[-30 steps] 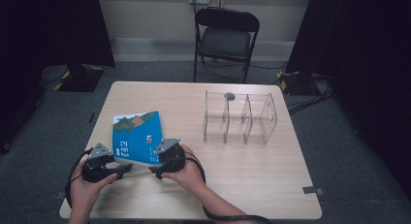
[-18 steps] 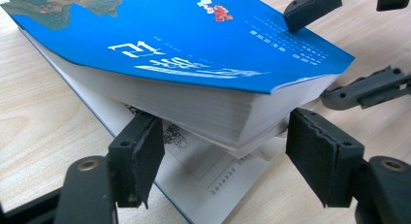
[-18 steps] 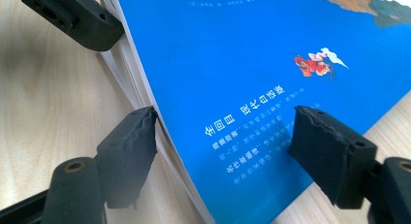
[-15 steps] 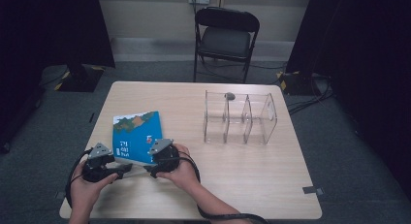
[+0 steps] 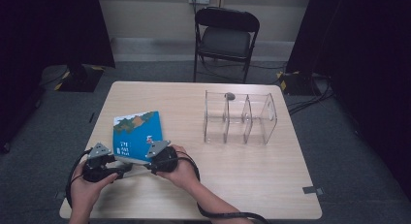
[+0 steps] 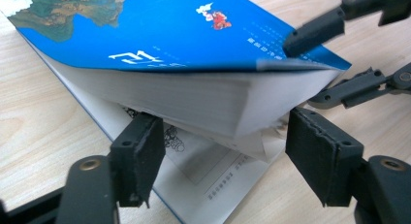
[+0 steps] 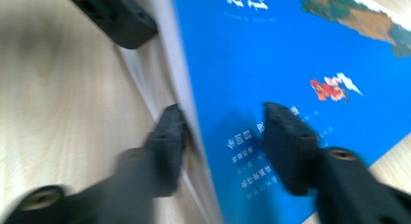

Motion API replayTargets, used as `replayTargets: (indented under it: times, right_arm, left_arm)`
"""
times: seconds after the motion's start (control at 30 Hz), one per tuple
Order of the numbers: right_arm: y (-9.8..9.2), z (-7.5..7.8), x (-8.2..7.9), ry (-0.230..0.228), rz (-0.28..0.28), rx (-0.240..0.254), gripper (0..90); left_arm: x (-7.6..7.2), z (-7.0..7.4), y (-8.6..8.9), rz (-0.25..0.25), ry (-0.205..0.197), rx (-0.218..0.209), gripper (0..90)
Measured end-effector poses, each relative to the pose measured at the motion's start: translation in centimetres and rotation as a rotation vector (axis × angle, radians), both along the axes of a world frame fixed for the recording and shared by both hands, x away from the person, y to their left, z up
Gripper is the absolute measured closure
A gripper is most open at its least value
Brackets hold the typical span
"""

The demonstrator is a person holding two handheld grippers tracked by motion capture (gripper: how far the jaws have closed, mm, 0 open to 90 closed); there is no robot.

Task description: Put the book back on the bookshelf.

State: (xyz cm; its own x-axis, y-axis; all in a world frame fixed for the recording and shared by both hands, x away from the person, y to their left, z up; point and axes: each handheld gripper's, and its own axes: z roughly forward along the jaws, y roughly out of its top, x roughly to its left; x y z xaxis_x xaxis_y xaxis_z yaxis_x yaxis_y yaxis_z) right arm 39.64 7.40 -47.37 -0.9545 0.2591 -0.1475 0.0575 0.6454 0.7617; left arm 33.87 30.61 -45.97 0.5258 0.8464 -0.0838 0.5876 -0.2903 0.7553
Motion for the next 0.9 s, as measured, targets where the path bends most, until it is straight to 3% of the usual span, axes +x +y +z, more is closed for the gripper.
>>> replayTargets:
  times: [0.1, 0.23, 0.3, 0.47, 0.8, 0.9]
  right_arm:
    - [-0.1, 0.3, -0.1, 0.011, 0.004, 0.002, 66.5]
    - [-0.4, 0.8, -0.2, 0.028, -0.024, 0.009, 73.3]
    - [-0.5, 1.0, -0.3, 0.014, -0.03, -0.002, 74.1]
    - [-1.7, 1.4, 0.0, 0.027, -0.066, -0.022, 75.4]
    - [-5.7, 2.0, 0.7, 0.062, -0.177, 0.002, 75.6]
    - [-6.6, 2.1, 0.7, 0.066, -0.188, 0.005, 75.7]
  left_arm:
    - [0.0, -0.5, 0.1, -0.009, -0.013, -0.005, 28.9]
    - [-0.1, -0.7, 0.1, -0.004, 0.001, -0.014, 23.8]
    - [-0.1, -0.8, 0.1, -0.02, 0.005, -0.018, 23.7]
    - [0.0, -0.8, -0.2, -0.049, -0.003, -0.021, 23.2]
    - [0.0, -0.9, -1.9, -0.124, -0.007, -0.022, 22.6]
    - [-0.1, -1.2, -2.2, -0.144, 0.008, -0.017, 22.5]
